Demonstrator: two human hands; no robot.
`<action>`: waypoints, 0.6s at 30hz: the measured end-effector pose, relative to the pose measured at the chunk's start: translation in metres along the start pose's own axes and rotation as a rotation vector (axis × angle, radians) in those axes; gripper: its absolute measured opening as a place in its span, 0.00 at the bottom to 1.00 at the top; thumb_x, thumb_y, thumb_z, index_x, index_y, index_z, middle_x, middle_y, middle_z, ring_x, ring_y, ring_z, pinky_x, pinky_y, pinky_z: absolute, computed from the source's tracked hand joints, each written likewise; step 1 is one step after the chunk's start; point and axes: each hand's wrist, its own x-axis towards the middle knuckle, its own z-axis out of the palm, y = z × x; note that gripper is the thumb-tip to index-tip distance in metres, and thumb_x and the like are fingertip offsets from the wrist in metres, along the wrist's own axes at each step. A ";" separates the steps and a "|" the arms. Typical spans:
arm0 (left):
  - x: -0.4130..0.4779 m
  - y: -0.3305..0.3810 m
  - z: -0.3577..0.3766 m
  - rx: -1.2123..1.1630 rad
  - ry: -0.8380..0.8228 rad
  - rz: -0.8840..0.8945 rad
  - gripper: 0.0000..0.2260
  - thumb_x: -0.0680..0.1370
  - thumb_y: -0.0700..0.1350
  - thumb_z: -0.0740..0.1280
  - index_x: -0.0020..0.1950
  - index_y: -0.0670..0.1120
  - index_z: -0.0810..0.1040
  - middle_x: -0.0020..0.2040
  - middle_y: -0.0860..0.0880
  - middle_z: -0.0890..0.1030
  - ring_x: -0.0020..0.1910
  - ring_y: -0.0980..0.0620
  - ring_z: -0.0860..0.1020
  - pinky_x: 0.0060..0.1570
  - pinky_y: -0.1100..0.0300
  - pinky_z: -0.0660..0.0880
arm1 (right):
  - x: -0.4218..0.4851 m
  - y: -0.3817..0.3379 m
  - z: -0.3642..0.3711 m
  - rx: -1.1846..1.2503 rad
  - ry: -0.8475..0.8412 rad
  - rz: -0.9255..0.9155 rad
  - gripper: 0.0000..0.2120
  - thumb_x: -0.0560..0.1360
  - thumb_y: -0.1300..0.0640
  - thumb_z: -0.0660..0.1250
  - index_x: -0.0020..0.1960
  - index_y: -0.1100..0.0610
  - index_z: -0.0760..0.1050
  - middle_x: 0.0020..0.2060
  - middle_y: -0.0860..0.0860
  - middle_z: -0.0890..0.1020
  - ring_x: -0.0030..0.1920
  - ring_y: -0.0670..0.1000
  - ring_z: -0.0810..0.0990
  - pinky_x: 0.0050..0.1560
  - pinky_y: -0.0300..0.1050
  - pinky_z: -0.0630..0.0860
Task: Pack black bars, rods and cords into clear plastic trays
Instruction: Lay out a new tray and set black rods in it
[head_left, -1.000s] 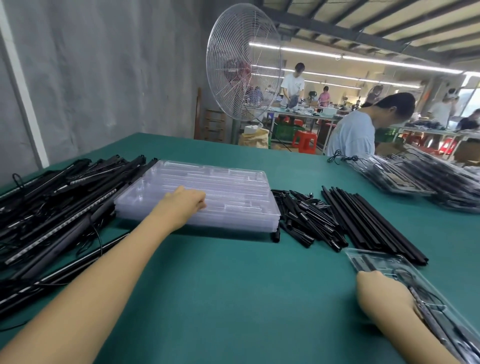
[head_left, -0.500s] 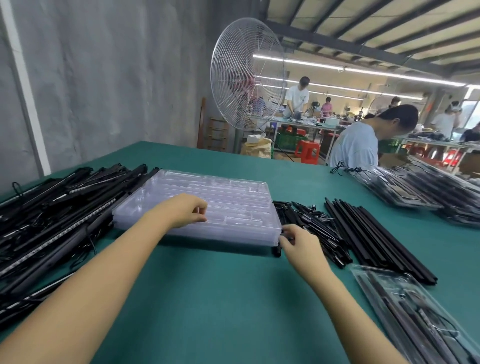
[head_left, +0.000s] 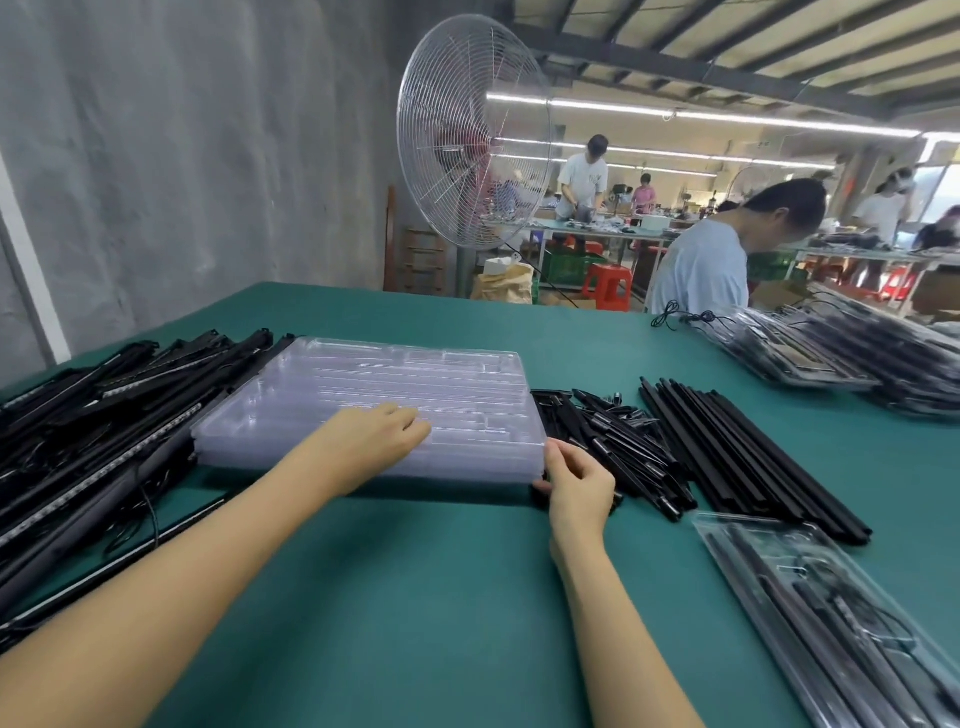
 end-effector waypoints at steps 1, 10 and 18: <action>0.003 0.002 -0.003 -0.020 0.010 0.001 0.21 0.71 0.27 0.58 0.59 0.44 0.65 0.53 0.48 0.70 0.48 0.50 0.70 0.33 0.60 0.66 | 0.000 0.000 0.001 -0.011 0.003 -0.007 0.07 0.76 0.60 0.66 0.51 0.59 0.81 0.41 0.44 0.82 0.33 0.42 0.78 0.42 0.45 0.80; 0.066 0.060 -0.036 -0.438 -0.007 0.026 0.12 0.82 0.48 0.56 0.61 0.44 0.73 0.57 0.46 0.75 0.55 0.46 0.74 0.44 0.57 0.68 | 0.002 0.000 -0.003 0.126 -0.026 0.087 0.05 0.75 0.62 0.67 0.50 0.60 0.81 0.36 0.49 0.80 0.35 0.46 0.75 0.31 0.37 0.74; 0.076 0.057 -0.038 -0.848 0.055 -0.079 0.06 0.78 0.49 0.65 0.43 0.49 0.75 0.43 0.51 0.77 0.43 0.50 0.74 0.44 0.56 0.72 | 0.003 0.000 -0.008 0.251 -0.125 0.150 0.08 0.75 0.64 0.67 0.46 0.52 0.81 0.34 0.45 0.82 0.31 0.44 0.75 0.30 0.34 0.73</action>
